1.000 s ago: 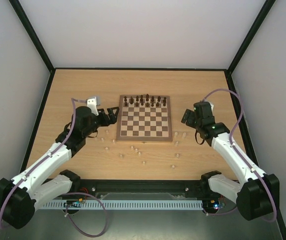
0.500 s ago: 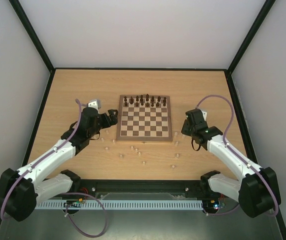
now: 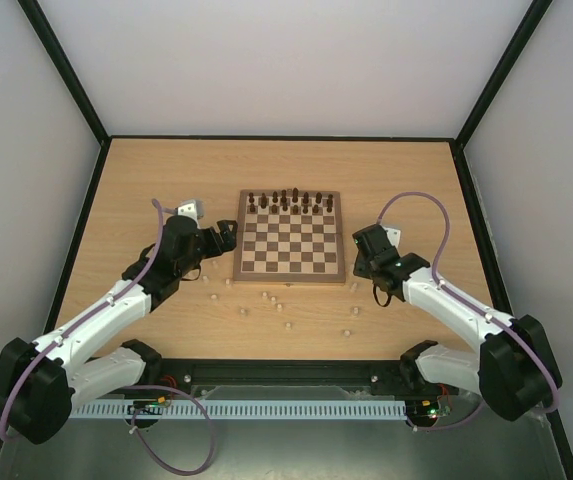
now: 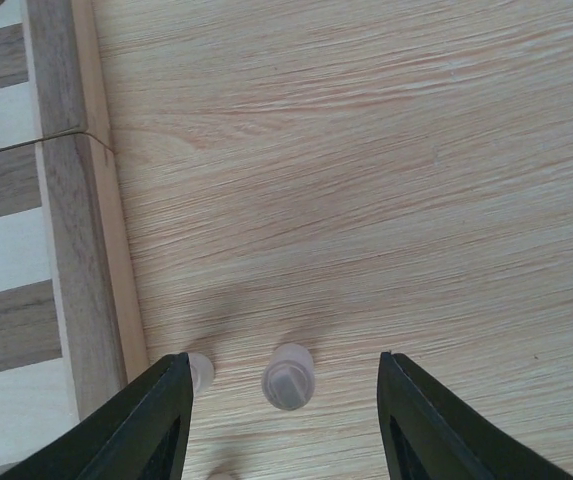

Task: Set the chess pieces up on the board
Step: Pick up the chess piece at the center of the board.

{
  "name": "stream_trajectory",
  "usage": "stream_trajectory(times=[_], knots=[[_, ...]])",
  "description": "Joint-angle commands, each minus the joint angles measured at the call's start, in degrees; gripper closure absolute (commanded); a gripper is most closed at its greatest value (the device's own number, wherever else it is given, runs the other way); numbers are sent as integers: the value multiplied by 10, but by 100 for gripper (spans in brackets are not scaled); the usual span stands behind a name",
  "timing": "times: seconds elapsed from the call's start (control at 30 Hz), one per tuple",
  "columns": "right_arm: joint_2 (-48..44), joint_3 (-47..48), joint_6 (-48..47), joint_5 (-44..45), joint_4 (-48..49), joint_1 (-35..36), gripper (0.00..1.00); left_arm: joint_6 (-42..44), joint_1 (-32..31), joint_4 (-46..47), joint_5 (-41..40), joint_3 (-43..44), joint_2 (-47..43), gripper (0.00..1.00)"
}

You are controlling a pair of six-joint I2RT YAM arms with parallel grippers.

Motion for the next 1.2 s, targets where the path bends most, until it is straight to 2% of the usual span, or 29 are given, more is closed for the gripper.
stream_trajectory(times=[0.0,0.3,0.77,1.17], knots=[[10,2,25,26,-36,4,49,0,-3,-11,-8,6,-13,1],[24,-19,35,19,-16,4,49,0,-4,-11,-8,9,-4,1],[49,-34,27,1,9,3,57,1,-8,-13,-8,12,1,1],[70,-26,21,4,14,4,75,1,-8,-15,-9,15,5,1]])
